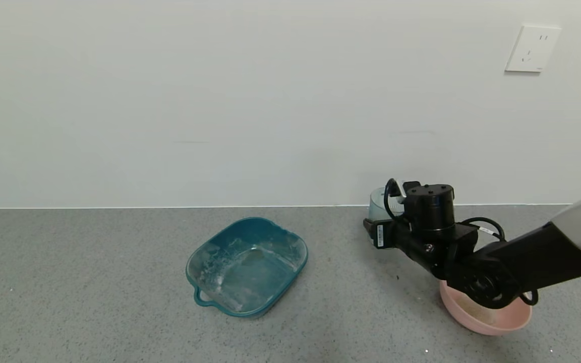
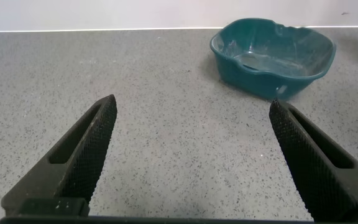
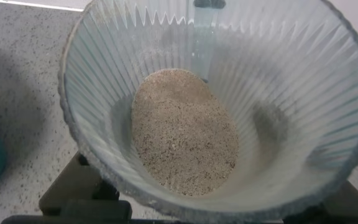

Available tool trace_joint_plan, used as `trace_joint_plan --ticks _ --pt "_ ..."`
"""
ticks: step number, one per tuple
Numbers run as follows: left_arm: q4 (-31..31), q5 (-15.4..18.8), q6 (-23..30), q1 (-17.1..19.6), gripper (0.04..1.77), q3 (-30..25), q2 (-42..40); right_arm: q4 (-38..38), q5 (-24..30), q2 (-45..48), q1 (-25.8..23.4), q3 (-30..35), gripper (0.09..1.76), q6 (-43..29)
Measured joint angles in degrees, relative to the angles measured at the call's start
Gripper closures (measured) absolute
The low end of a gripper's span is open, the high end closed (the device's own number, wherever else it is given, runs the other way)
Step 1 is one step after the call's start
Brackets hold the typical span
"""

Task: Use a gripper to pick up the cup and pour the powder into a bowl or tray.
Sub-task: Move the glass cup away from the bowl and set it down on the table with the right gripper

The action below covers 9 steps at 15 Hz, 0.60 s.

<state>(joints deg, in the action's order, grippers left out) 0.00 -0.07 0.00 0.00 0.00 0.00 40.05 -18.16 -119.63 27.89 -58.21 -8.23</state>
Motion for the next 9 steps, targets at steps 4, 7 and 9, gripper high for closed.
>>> trace_joint_plan --ticks 4,7,9 --pt "0.0 0.0 0.0 0.0 0.05 0.0 0.0 0.1 0.0 -5.1 0.1 -4.2 0.50 0.0" --pt "0.0 0.0 0.0 0.0 0.05 0.0 0.0 0.4 -0.1 -8.5 -0.1 -5.5 0.50 0.0" --pt "0.0 0.0 0.0 0.0 0.05 0.0 0.0 0.4 -0.1 -9.9 0.1 -5.9 0.50 0.0"
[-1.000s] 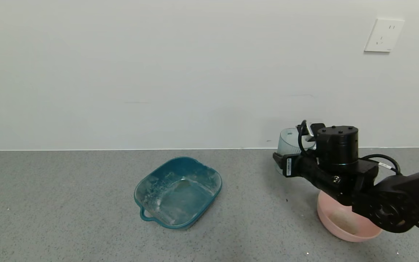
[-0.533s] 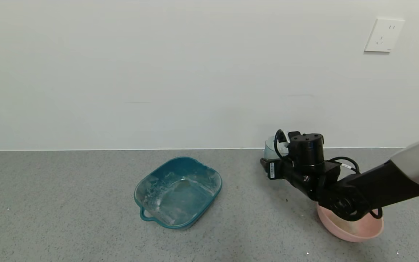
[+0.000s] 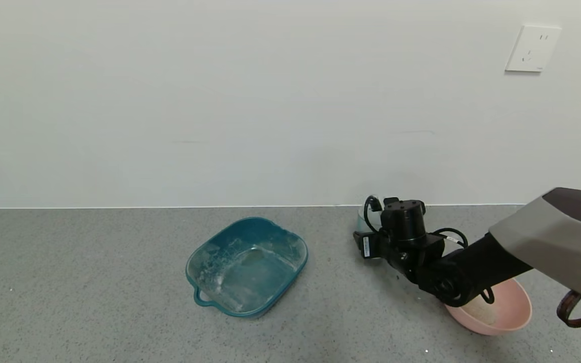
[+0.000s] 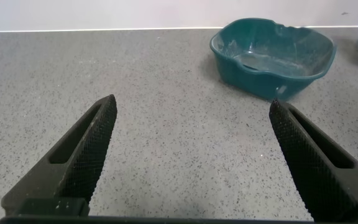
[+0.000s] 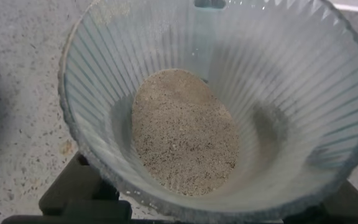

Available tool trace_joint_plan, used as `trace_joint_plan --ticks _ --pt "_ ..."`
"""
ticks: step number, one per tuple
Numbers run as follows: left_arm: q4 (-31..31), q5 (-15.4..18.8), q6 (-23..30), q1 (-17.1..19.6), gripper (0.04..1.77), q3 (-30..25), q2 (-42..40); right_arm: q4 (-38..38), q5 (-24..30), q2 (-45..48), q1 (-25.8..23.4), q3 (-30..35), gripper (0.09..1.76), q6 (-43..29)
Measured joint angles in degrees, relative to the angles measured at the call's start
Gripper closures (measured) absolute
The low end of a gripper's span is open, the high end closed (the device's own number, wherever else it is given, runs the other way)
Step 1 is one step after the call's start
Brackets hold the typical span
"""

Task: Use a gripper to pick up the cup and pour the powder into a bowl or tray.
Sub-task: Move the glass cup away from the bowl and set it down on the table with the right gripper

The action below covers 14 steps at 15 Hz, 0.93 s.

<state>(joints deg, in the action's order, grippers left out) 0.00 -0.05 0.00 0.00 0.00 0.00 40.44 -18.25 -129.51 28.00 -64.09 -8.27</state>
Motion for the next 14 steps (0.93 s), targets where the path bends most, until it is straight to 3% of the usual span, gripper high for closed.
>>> trace_joint_plan --ticks 3,14 --pt "0.0 0.0 0.0 0.0 0.05 0.0 0.0 0.0 0.1 -0.7 0.2 -0.5 0.50 0.0" --pt "0.0 0.0 0.0 0.0 0.05 0.0 0.0 -1.0 0.1 -1.0 0.2 -0.6 0.23 -0.1"
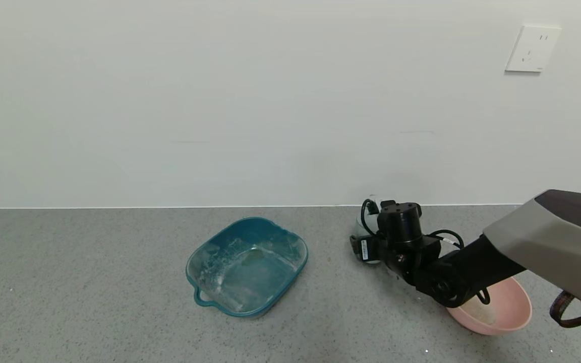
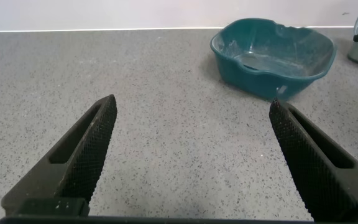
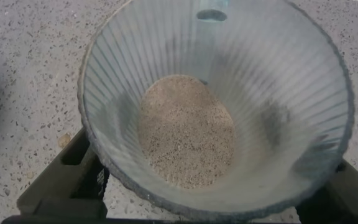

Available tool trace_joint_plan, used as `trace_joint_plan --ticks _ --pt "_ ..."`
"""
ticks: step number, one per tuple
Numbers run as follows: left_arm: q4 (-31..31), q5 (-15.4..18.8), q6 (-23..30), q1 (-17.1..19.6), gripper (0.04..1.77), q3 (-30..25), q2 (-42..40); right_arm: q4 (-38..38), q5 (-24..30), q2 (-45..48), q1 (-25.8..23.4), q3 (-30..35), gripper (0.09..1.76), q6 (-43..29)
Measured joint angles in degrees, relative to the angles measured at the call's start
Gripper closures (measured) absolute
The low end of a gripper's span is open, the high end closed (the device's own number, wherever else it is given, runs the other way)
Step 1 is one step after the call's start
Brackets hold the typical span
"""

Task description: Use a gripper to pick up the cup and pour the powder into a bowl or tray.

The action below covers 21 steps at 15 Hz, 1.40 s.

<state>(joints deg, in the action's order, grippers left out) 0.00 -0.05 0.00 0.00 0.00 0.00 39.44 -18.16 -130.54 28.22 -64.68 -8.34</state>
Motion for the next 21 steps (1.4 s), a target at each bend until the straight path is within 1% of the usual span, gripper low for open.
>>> trace_joint_plan --ticks 4,8,11,14,17,21 --pt "0.0 0.0 0.0 0.0 0.05 0.0 0.0 -0.6 0.0 0.7 0.0 0.4 0.19 -0.1" --pt "0.0 0.0 0.0 0.0 0.05 0.0 0.0 -9.0 0.2 4.1 0.2 0.8 0.17 -0.7" --pt "0.0 0.0 0.0 0.0 0.05 0.0 0.0 -16.1 0.5 9.2 0.9 1.5 0.16 -1.2" --pt "0.0 0.0 0.0 0.0 0.05 0.0 0.0 -24.5 1.0 16.0 1.7 2.1 0.16 -1.6" --pt "0.0 0.0 0.0 0.0 0.05 0.0 0.0 -31.9 2.6 25.7 2.9 3.9 0.15 -1.8" --pt "0.0 0.0 0.0 0.0 0.05 0.0 0.0 -37.6 3.1 40.5 4.4 8.9 0.15 -1.8"
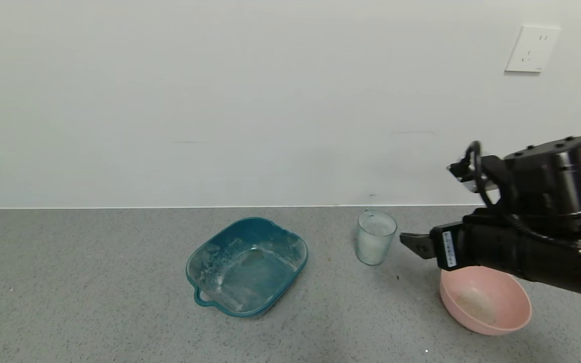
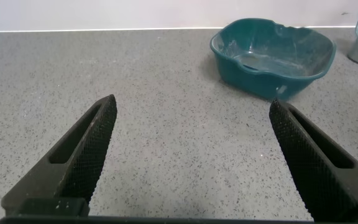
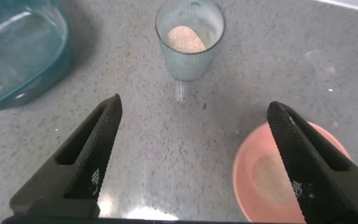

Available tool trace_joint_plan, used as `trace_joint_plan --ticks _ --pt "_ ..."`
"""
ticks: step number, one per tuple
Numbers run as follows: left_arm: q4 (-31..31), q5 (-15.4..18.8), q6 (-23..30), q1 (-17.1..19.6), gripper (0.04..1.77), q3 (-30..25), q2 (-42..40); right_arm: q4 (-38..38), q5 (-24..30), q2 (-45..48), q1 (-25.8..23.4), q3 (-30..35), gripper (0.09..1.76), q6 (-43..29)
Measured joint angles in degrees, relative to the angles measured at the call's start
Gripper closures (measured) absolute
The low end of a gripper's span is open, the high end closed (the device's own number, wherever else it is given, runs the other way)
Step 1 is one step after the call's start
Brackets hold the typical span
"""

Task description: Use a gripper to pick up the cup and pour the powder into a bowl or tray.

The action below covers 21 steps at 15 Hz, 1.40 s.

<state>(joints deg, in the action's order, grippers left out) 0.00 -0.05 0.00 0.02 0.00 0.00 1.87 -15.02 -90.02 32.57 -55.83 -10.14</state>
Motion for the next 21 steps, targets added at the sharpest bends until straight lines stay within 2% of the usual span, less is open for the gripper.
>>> trace_joint_plan --ticks 4,9,12,15,17,21 --pt "0.0 0.0 0.0 0.0 0.05 0.0 0.0 -3.5 -0.2 13.8 -0.4 5.4 0.15 0.0" --pt "0.0 0.0 0.0 0.0 0.05 0.0 0.0 -15.4 -0.6 30.0 -2.5 11.5 0.15 0.2" --pt "0.0 0.0 0.0 0.0 0.05 0.0 0.0 -22.9 -3.6 39.7 -4.3 12.7 0.15 0.1" --pt "0.0 0.0 0.0 0.0 0.05 0.0 0.0 -26.7 -5.0 48.7 -9.2 13.5 0.15 0.1" --pt "0.0 0.0 0.0 0.0 0.05 0.0 0.0 -28.9 -5.2 54.1 -14.8 13.7 0.15 0.1" --pt "0.0 0.0 0.0 0.0 0.05 0.0 0.0 -29.8 -4.5 63.9 -22.5 14.4 0.15 0.5"
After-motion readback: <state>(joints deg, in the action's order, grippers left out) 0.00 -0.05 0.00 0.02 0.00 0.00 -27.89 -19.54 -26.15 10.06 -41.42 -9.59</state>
